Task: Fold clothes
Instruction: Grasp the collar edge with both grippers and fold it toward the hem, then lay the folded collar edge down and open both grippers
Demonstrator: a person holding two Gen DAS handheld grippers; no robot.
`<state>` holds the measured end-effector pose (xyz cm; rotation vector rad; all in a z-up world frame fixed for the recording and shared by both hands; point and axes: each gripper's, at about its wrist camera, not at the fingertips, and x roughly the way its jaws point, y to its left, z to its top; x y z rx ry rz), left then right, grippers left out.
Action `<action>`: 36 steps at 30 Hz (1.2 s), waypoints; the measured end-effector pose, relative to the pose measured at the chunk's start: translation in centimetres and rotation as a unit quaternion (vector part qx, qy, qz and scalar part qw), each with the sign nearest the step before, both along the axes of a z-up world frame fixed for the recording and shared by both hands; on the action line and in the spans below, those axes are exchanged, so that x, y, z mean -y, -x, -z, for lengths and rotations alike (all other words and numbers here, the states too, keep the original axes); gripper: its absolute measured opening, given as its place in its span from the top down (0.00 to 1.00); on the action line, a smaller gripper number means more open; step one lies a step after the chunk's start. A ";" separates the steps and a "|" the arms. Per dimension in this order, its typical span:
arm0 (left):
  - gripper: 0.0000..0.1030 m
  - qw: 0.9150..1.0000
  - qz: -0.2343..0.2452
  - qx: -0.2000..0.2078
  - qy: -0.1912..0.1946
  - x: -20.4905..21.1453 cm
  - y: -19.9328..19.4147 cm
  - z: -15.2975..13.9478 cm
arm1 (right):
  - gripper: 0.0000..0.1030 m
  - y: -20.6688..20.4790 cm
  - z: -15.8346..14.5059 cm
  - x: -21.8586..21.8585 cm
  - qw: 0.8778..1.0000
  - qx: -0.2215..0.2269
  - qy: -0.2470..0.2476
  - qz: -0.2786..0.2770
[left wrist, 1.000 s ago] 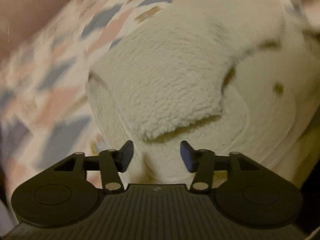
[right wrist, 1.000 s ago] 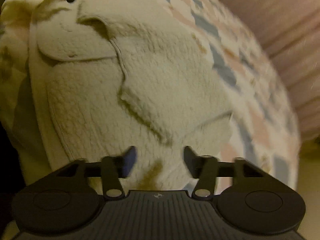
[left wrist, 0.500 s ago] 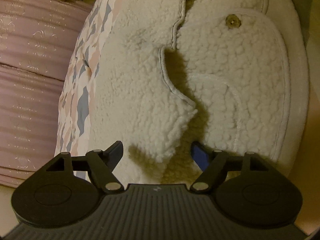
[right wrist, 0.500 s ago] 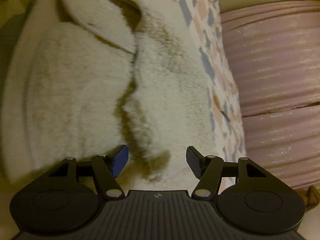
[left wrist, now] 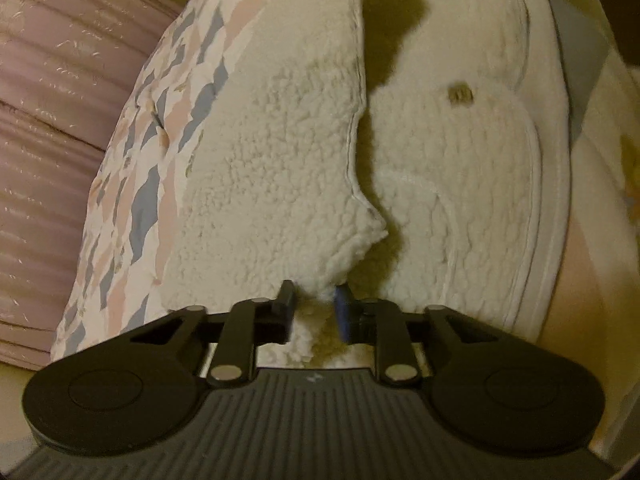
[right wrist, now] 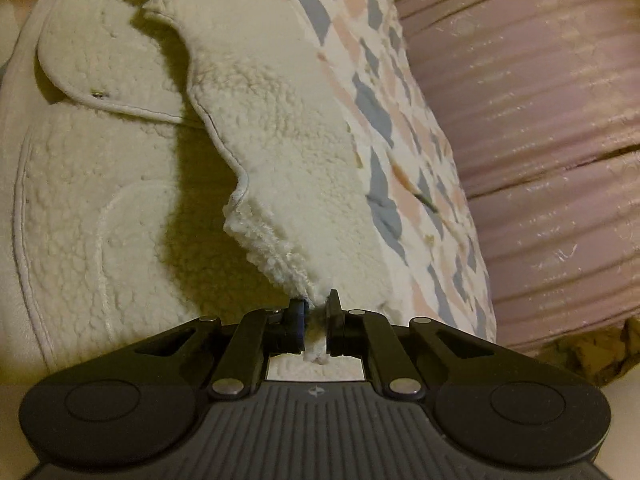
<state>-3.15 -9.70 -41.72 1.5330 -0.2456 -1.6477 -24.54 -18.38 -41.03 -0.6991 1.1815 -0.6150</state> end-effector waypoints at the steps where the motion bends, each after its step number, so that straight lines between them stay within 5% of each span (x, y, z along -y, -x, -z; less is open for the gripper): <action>1: 0.59 1.000 0.012 0.014 0.009 -0.4 0.2 0.8 | 0.91 0.0 0.6 0.0 1.000 -0.010 0.001 -0.002; 6: 0.62 0.996 0.056 0.049 0.047 -1.2 1.1 3.0 | 0.81 -0.2 4.2 -1.1 0.996 -0.068 0.035 -0.035; 10: 0.88 0.998 0.033 0.023 0.043 -0.5 0.3 1.4 | 0.93 -0.6 4.0 -0.7 0.998 -0.046 0.034 -0.031; 15: 0.90 0.998 -0.009 -0.035 0.044 0.1 -0.6 -2.8 | 0.95 -0.1 1.0 -0.1 0.999 -0.008 0.022 -0.023; 21: 0.90 0.999 0.023 -0.039 0.001 -5.4 0.6 -3.0 | 0.95 2.8 -3.2 -4.3 1.000 -0.003 0.004 -0.029; 26: 0.89 0.999 0.019 -0.023 -0.023 -8.2 1.5 -0.3 | 0.95 3.7 -2.1 -9.6 0.998 -0.018 -0.050 -0.030; 32: 0.89 0.999 0.001 -0.018 -0.027 -8.3 1.7 1.0 | 0.94 3.1 -0.3 -10.8 0.998 -0.017 -0.062 -0.005; 36: 0.87 0.999 -0.008 -0.011 -0.035 -8.7 2.2 0.8 | 0.82 2.6 1.6 -11.3 0.995 -0.070 -0.073 -0.013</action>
